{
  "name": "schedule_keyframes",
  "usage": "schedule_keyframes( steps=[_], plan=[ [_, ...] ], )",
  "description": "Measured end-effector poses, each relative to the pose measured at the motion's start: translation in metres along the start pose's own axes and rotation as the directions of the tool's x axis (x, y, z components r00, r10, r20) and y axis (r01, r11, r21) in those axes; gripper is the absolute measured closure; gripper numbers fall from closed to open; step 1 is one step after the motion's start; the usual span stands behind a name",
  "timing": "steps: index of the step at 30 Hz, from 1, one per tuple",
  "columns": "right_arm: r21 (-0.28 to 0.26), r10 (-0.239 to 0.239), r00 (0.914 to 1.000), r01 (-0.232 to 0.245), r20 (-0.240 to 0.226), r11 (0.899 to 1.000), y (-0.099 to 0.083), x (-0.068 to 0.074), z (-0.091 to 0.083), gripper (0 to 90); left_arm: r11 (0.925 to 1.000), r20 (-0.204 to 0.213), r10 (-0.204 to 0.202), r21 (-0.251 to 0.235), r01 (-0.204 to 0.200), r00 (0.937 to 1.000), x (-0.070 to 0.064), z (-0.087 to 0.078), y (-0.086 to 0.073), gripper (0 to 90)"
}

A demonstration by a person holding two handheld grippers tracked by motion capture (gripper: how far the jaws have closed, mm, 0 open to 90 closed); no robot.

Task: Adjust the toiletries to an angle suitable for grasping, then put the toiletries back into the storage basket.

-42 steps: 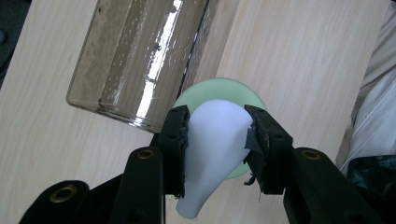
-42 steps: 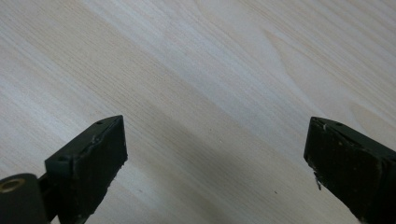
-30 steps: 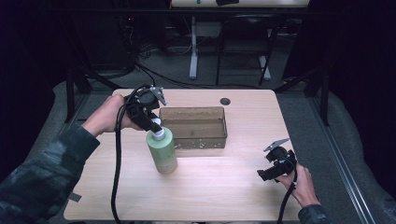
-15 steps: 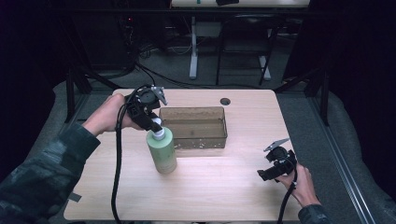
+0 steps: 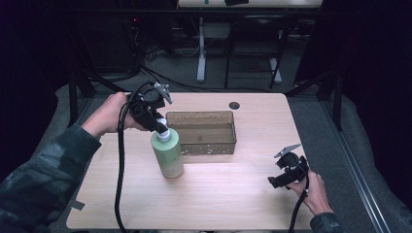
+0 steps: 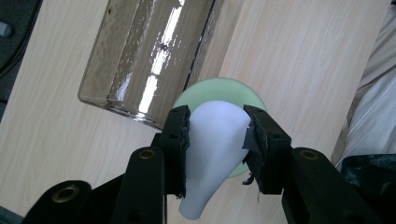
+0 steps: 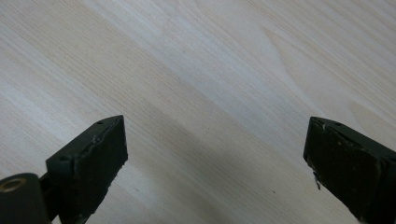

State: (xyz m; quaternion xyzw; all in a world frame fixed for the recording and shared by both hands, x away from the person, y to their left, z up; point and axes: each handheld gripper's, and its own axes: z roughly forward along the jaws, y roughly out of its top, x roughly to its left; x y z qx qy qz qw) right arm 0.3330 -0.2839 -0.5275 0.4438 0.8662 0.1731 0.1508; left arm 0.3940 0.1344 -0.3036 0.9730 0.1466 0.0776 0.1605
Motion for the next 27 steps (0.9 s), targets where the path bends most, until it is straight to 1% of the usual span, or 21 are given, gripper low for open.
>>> schedule_keyframes(
  steps=[2, 8, 10, 12, 13, 14, 15, 17, 18, 20, 21, 27],
  plan=[
    [0.0, 0.006, 1.0, -0.006, -0.004, 1.0, 0.0, 0.001, 0.0, 5.6, 1.0, -0.003, 0.002, -0.001, -0.002, 1.0, 0.0, -0.002, 0.001, 62.5],
    [0.001, 0.003, 1.0, -0.003, -0.001, 1.0, -0.001, 0.0, 0.0, 5.6, 0.9999, -0.008, 0.0, -0.01, 0.0, 1.0, 0.001, -0.01, 0.003, 62.5],
    [0.003, 0.01, 0.9999, -0.01, -0.011, 1.0, 0.0, 0.001, 0.0, 5.6, 1.0, -0.009, 0.003, -0.009, -0.003, 1.0, 0.002, -0.013, 0.004, 62.5],
    [0.003, 0.005, 0.9999, -0.005, -0.014, 1.0, 0.0, 0.001, 0.001, 5.6, 1.0, -0.009, 0.002, -0.006, -0.002, 1.0, 0.002, -0.016, 0.005, 62.6],
    [0.005, -0.002, 1.0, 0.002, -0.008, 1.0, 0.0, 0.0, 0.001, 5.7, 1.0, -0.011, 0.0, -0.004, 0.0, 0.9999, 0.002, -0.017, 0.006, 62.5],
    [0.005, 0.0, 0.9999, 0.0, -0.011, 1.0, 0.0, 0.0, 0.001, 5.7, 1.0, -0.01, 0.009, 0.003, -0.009, 0.9999, 0.002, -0.019, 0.007, 62.5],
    [0.006, 0.0, 0.9999, 0.001, -0.011, 1.0, 0.0, 0.0, 0.002, 5.7, 1.0, -0.01, 0.003, 0.004, -0.003, 0.9999, 0.002, -0.02, 0.008, 62.6],
    [0.007, 0.005, 0.9999, -0.005, -0.016, 1.0, 0.0, 0.001, 0.002, 5.7, 0.9999, -0.01, 0.011, 0.006, -0.011, 0.9999, 0.003, -0.023, 0.009, 62.5],
    [0.006, 0.006, 0.9999, -0.006, -0.015, 1.0, 0.0, 0.001, 0.003, 5.7, 0.9999, -0.013, 0.009, 0.005, -0.009, 0.9999, 0.003, -0.025, 0.01, 62.6],
    [0.009, -0.002, 1.0, 0.002, -0.008, 1.0, 0.0, 0.0, 0.003, 5.7, 0.9999, -0.014, 0.014, 0.005, -0.014, 0.9998, 0.003, -0.029, 0.011, 62.6],
    [0.013, -0.002, 1.0, 0.002, -0.009, 1.0, 0.0, 0.0, 0.003, 5.7, 1.0, -0.017, 0.009, -0.002, -0.009, 0.9998, 0.003, -0.03, 0.012, 62.5],
    [0.011, -0.003, 1.0, 0.003, -0.007, 1.0, 0.0, 0.0, 0.004, 5.7, 1.0, -0.022, 0.003, -0.004, -0.003, 0.9997, 0.005, -0.039, 0.015, 62.6]
  ],
)
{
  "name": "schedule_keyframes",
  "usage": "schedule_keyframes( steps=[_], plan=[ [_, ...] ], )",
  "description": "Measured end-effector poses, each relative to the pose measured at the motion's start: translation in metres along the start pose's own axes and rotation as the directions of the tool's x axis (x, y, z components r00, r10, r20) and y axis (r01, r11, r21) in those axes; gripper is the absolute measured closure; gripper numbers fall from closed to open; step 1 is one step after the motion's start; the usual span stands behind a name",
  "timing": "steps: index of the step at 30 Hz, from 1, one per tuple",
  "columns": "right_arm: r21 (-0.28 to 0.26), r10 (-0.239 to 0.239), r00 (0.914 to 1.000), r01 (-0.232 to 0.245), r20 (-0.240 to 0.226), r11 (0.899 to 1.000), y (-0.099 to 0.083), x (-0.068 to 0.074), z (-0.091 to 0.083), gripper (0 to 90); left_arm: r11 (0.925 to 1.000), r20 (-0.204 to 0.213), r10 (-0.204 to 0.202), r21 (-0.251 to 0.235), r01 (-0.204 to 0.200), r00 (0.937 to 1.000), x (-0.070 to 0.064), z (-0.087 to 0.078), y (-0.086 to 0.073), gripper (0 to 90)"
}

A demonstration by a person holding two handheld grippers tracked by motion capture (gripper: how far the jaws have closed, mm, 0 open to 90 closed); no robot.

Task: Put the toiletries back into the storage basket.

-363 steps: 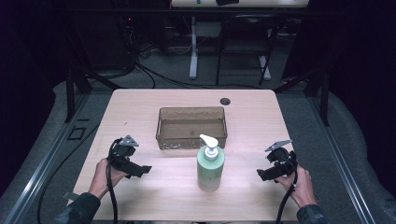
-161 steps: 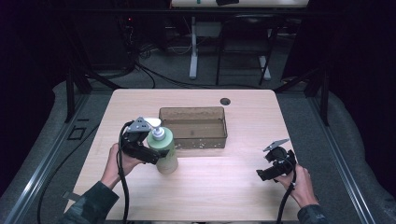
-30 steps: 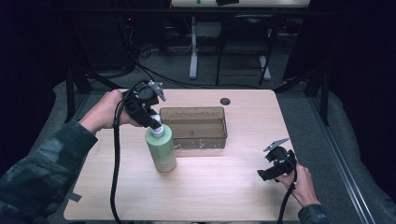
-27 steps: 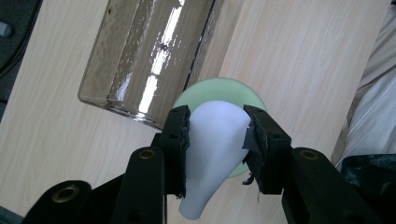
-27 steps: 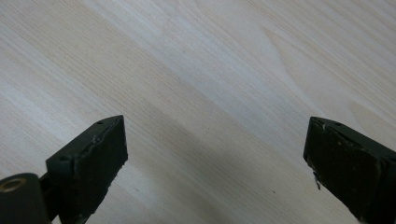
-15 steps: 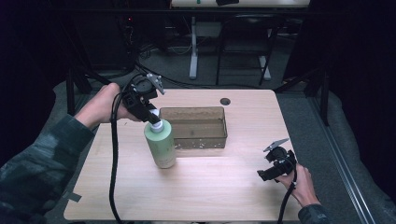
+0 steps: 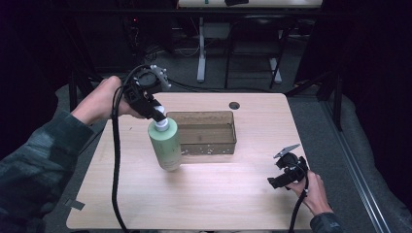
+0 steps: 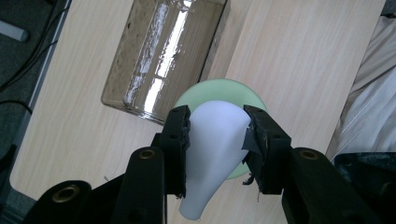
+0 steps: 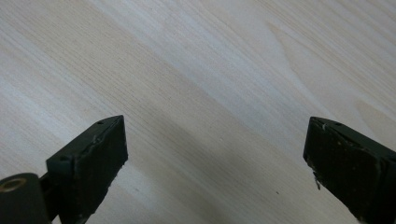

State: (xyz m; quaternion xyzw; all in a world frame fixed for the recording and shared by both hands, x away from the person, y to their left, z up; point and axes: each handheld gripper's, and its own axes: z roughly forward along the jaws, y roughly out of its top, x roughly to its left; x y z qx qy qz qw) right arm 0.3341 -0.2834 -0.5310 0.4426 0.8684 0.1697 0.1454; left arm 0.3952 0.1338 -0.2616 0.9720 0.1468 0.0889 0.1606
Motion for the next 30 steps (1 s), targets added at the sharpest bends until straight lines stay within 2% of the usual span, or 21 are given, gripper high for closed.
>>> schedule_keyframes(
  steps=[23, 30],
  plan=[
    [-0.003, 0.001, 1.0, -0.001, 0.004, 1.0, 0.0, -0.001, -0.002, 5.8, 1.0, -0.017, 0.004, -0.002, -0.004, 0.9999, 0.006, -0.023, 0.015, 62.6],
    [-0.007, 0.007, 1.0, -0.007, 0.001, 1.0, -0.001, 0.0, -0.003, 5.8, 0.9998, -0.015, -0.014, 0.012, 0.014, 0.9998, 0.012, -0.028, 0.021, 62.6]
  ],
)
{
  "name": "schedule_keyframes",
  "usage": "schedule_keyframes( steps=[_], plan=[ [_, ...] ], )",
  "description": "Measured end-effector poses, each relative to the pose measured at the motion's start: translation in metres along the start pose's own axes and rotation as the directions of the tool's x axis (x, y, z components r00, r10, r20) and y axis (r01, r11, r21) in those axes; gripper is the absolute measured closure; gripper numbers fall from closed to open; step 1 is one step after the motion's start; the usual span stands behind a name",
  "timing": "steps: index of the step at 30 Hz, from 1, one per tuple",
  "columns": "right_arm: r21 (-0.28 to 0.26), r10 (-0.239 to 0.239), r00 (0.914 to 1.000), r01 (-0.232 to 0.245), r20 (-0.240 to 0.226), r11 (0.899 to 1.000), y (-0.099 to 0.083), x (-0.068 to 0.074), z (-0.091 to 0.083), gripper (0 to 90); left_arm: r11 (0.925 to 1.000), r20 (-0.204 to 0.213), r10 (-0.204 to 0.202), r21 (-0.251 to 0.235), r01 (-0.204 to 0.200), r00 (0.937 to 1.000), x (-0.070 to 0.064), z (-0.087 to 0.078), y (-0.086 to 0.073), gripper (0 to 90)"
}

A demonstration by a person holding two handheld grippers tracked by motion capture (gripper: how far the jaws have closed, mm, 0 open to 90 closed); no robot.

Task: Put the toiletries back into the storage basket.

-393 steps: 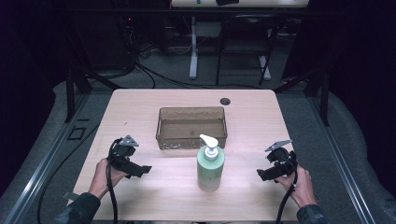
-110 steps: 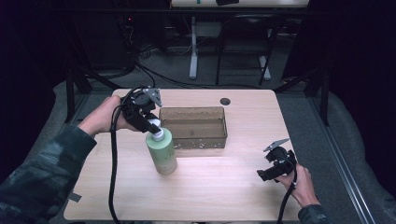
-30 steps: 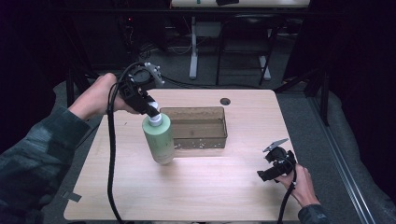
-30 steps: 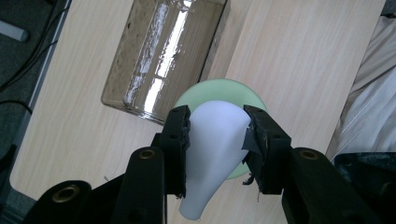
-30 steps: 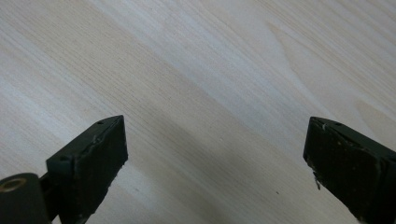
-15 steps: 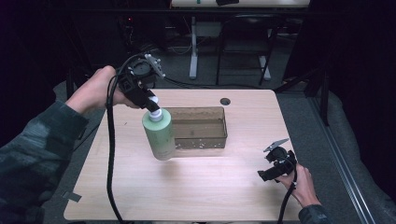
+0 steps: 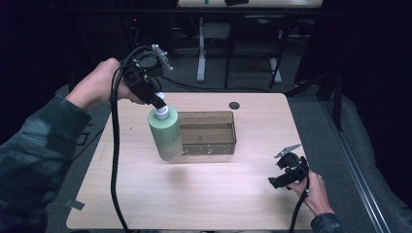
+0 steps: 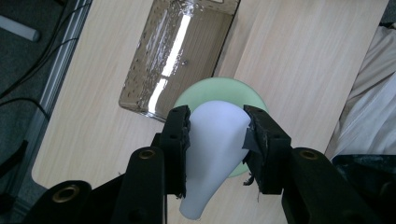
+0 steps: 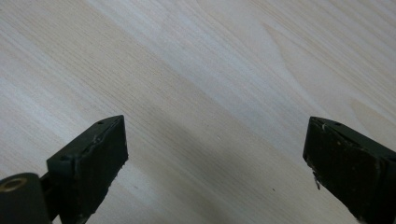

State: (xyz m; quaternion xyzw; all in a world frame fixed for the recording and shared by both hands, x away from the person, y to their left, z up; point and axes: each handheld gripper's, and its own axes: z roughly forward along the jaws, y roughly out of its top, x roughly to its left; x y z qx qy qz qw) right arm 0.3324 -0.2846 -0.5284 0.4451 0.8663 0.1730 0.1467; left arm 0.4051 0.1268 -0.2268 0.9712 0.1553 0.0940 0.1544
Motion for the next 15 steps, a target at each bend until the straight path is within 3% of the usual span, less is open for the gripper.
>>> schedule_keyframes(
  steps=[15],
  plan=[
    [0.003, -0.005, 1.0, 0.005, 0.006, 1.0, -0.001, -0.002, 0.0, 5.9, 0.9994, -0.028, -0.033, -0.003, 0.033, 0.999, 0.016, -0.013, 0.008, 62.6]
  ],
)
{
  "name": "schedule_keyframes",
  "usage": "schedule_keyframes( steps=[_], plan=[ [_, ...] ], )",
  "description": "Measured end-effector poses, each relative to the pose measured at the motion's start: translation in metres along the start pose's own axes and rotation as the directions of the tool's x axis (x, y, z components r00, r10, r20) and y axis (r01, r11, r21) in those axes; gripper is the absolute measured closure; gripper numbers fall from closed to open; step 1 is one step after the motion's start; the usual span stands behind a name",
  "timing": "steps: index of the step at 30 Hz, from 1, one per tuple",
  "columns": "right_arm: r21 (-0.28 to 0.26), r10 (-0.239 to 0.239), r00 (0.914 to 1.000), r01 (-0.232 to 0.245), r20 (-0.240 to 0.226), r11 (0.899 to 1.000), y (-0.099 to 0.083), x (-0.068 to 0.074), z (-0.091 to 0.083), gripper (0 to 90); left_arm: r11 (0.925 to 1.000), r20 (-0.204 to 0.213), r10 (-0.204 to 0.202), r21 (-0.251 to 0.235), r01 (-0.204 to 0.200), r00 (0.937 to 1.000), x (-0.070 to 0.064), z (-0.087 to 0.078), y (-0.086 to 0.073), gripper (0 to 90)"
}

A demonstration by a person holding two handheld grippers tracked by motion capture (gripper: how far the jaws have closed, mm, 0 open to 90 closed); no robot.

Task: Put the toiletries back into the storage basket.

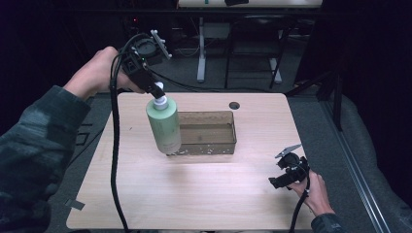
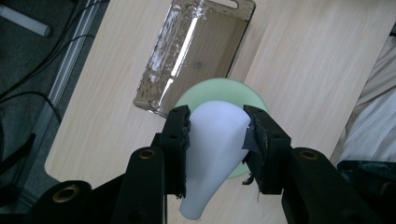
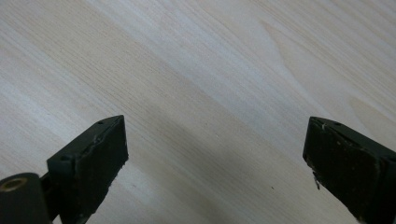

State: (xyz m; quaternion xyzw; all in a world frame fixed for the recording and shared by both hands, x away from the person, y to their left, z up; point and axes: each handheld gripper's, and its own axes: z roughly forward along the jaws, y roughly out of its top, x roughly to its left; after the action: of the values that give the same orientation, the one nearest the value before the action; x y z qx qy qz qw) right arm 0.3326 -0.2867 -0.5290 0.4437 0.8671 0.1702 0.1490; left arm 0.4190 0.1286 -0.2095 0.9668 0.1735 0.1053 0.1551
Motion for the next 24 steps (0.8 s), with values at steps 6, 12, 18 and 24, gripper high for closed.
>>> schedule_keyframes(
  steps=[6, 12, 18, 24],
  plan=[
    [-0.002, 0.004, 1.0, -0.004, -0.004, 1.0, 0.0, 0.001, 0.0, 5.9, 0.9998, -0.011, -0.017, -0.007, 0.017, 0.9998, 0.005, -0.004, 0.004, 62.6],
    [0.0, 0.005, 1.0, -0.005, -0.003, 1.0, 0.0, 0.001, 0.0, 5.9, 0.9997, -0.023, -0.023, -0.003, 0.023, 0.9995, 0.008, -0.008, 0.008, 62.6],
    [-0.002, 0.01, 0.9999, -0.01, -0.009, 1.0, 0.0, 0.001, 0.0, 5.9, 0.9996, -0.033, -0.026, 0.013, 0.027, 0.9991, 0.013, -0.006, 0.011, 62.6],
    [0.001, 0.004, 1.0, -0.004, -0.002, 1.0, 0.0, 0.0, 0.001, 5.9, 0.9992, -0.043, -0.035, 0.019, 0.036, 0.9985, 0.016, -0.003, 0.014, 62.7]
  ],
)
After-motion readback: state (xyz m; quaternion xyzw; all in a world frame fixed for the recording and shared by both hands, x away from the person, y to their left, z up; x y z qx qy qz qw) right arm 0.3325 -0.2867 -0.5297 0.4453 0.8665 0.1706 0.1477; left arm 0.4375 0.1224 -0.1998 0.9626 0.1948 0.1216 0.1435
